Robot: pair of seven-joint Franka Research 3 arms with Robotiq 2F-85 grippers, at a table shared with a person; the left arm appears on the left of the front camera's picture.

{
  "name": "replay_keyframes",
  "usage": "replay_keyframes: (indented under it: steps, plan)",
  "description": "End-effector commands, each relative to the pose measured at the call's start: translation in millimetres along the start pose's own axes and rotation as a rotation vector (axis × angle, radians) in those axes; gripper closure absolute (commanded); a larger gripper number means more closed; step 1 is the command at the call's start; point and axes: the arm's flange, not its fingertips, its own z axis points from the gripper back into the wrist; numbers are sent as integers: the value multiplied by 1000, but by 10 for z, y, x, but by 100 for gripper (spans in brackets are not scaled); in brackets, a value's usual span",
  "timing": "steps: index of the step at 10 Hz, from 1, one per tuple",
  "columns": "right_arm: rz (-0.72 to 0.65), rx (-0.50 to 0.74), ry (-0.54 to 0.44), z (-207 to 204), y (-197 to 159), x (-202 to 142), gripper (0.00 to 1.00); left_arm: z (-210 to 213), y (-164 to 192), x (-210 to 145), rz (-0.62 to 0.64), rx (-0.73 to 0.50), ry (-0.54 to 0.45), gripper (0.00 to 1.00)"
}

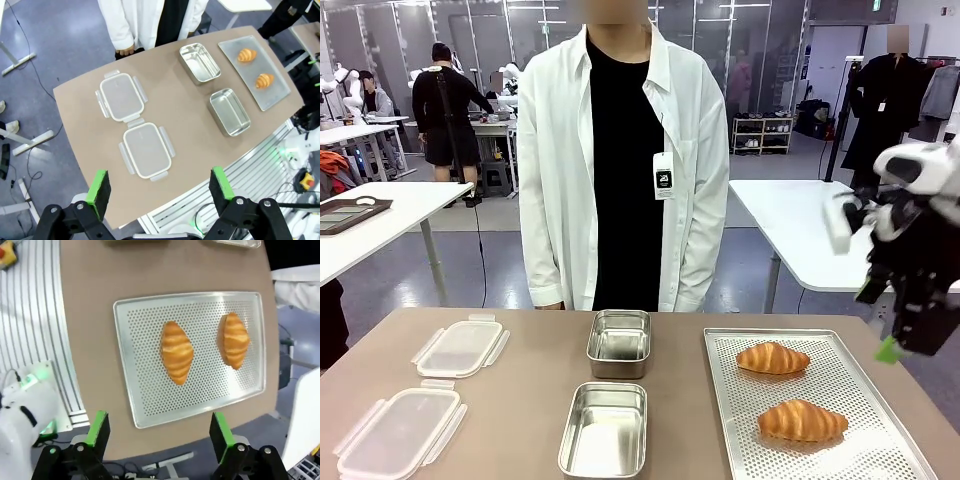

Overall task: Place the bread into the airtight container.
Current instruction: Pick up a Butter Roll and place it into an empty Airtight Container.

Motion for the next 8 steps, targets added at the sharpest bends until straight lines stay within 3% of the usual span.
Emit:
replay_keyframes:
  steps: [1,5,8]
  plan:
    - [37,21,41,-347,-223,-28,0,6,-10,4,-12,-4,-1,0]
    - [39,95,126,-1251,-298,-111,0,6,-10,4,-12,-4,-1,0]
    - [36,118,105,-1485,-278,-207,0,6,-10,4,-12,-4,-1,0]
